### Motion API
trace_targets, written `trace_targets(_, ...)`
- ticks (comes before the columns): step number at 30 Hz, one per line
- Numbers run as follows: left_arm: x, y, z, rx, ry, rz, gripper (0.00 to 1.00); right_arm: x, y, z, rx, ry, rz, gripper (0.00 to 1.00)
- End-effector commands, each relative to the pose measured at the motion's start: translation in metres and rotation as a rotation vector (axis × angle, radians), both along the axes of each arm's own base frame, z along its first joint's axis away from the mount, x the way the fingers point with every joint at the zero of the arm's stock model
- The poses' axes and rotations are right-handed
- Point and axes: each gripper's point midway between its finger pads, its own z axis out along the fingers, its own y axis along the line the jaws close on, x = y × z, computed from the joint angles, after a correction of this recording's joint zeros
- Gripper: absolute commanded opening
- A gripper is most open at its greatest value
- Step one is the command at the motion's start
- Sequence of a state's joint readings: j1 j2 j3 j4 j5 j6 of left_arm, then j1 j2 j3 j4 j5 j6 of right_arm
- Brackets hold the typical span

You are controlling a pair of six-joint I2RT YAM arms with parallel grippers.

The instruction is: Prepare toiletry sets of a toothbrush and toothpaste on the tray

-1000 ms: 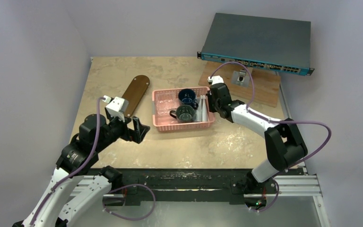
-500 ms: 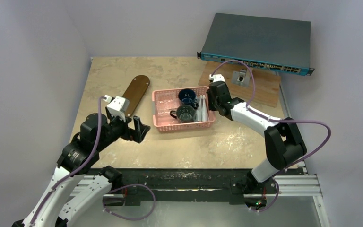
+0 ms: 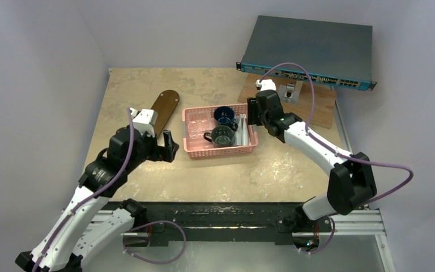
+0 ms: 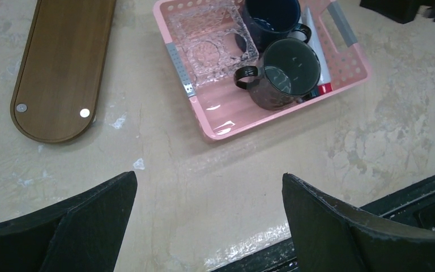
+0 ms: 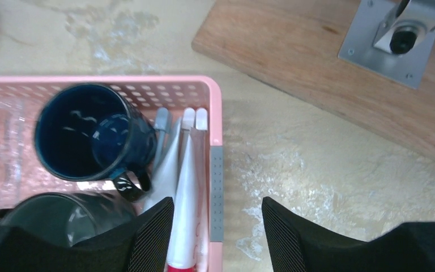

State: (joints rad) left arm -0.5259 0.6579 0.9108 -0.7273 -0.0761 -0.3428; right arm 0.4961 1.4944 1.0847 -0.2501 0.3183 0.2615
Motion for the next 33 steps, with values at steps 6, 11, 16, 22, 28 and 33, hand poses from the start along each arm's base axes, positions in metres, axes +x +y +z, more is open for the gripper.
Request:
trace_targets(6,0.044,0.018,0.007,-0.026,0.088,0.229,0.99,-0.019,0.042,0.068,0.149,-0.099,0.11,0.64)
trace_targets(11,0.077,0.036,0.008,-0.057,0.144,0.361,0.98,-0.041,0.066,0.078,0.196,-0.107,0.168,0.64)
trace_targets(16,0.117,0.043,0.012,-0.054,0.149,0.46,0.96,-0.057,0.077,0.077,0.236,-0.09,0.211,0.65)
trace_targets(22,0.177,0.049,0.02,-0.076,0.169,0.548,0.96,-0.075,0.079,0.08,0.286,-0.083,0.266,0.65)
trace_targets(28,0.227,0.06,0.017,-0.07,0.181,0.604,0.96,-0.091,0.077,0.092,0.34,-0.098,0.29,0.7)
trace_targets(33,0.266,0.064,0.005,-0.089,0.221,0.604,0.97,-0.1,0.074,0.1,0.359,-0.1,0.303,0.71)
